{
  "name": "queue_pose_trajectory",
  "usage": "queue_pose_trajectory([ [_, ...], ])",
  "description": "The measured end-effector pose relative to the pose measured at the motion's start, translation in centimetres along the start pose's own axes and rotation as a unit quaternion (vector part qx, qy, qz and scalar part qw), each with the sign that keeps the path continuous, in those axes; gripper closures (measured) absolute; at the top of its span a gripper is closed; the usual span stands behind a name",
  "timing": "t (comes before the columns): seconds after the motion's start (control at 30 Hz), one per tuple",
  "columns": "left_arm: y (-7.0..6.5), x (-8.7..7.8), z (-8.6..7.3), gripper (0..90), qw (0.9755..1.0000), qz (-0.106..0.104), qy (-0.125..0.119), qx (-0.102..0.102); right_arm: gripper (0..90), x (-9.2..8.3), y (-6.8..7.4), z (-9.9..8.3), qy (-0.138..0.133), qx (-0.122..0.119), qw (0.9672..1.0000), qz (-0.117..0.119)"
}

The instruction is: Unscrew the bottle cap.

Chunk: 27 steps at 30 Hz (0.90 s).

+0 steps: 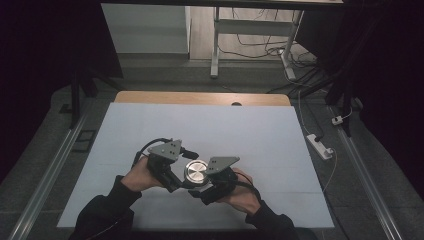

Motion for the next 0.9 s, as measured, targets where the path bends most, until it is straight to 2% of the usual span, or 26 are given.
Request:
queue_pose_trajectory([
  [0.1,0.0,0.5,-0.1,19.8,1.0000,0.001,0.005,0.004,14.8,0.0,0.3,0.1,0.003,-0.009,0.9999,0.004],
  [0.17,0.3,0.8,0.0,20.2,0.9997,0.023,-0.003,-0.007,14.8,0.1,0.1,0.0,0.004,-0.003,1.0000,-0.002],
  [0.2,0.3,0.8,0.0,20.4,0.9997,0.023,-0.003,-0.007,14.8,0.1,0.1,0.0,0.004,-0.003,1.0000,-0.002],
  [0.23,0.7,1.0,0.3,20.4,0.9984,0.048,-0.013,-0.028,14.8,0.0,-0.4,-0.2,0.006,0.005,0.9999,-0.014],
  [0.27,0.9,1.3,0.6,20.4,0.9967,0.064,-0.022,-0.044,14.8,-0.1,-0.7,-0.3,0.007,0.014,0.9996,-0.022],
  [0.3,1.2,1.5,0.8,20.4,0.9940,0.086,-0.031,-0.060,14.8,-0.1,-1.1,-0.4,0.008,0.025,0.9991,-0.033],
  [0.37,1.7,2.1,1.2,20.4,0.9865,0.131,-0.044,-0.088,14.9,-0.2,-2.0,-0.8,0.014,0.046,0.9971,-0.059],
  [0.4,1.9,2.4,1.3,20.2,0.9834,0.146,-0.049,-0.096,14.8,-0.3,-2.4,-1.0,0.016,0.056,0.9959,-0.070],
  [0.43,1.9,2.6,1.4,19.9,0.9823,0.152,-0.050,-0.097,14.8,-0.3,-2.6,-1.2,0.016,0.063,0.9949,-0.077],
  [0.47,1.9,2.6,1.4,18.8,0.9834,0.146,-0.046,-0.097,14.8,-0.4,-2.8,-1.3,0.016,0.067,0.9943,-0.081],
  [0.53,1.8,2.0,1.8,10.4,0.9851,0.125,-0.060,-0.102,14.8,-0.5,-2.8,-1.2,0.011,0.068,0.9943,-0.081],
  [0.57,1.8,1.3,1.9,9.6,0.9865,0.112,-0.067,-0.099,14.9,-0.6,-2.7,-1.0,0.008,0.063,0.9949,-0.079],
  [0.63,1.6,-0.1,2.1,8.5,0.9895,0.078,-0.078,-0.093,14.9,-0.7,-2.5,-0.7,0.002,0.055,0.9959,-0.072],
  [0.67,1.4,-0.7,2.0,9.2,0.9918,0.059,-0.077,-0.084,14.9,-0.7,-2.3,-0.6,0.001,0.052,0.9965,-0.066],
  [0.77,0.9,-1.6,1.3,10.0,0.9974,0.031,-0.047,-0.043,14.8,-0.5,-1.6,-0.4,-0.002,0.038,0.9984,-0.042],
  [0.8,0.6,-1.6,0.9,10.7,0.9986,0.025,-0.036,-0.028,14.8,-0.4,-1.3,-0.3,-0.002,0.033,0.9989,-0.032],
  [0.9,0.1,-0.8,0.3,11.2,0.9999,0.016,-0.002,-0.003,14.9,-0.1,-0.5,-0.1,-0.003,0.020,0.9997,-0.012],
])
Point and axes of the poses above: each handheld gripper's, and its own axes: x roughly forward along the jaws, z roughly out of its top, y roughly to its left, the point moved 10 cm from there along x, roughly forward along the jaws, and after that the axes turned 14 degrees about -x, right-handed, at the moved point
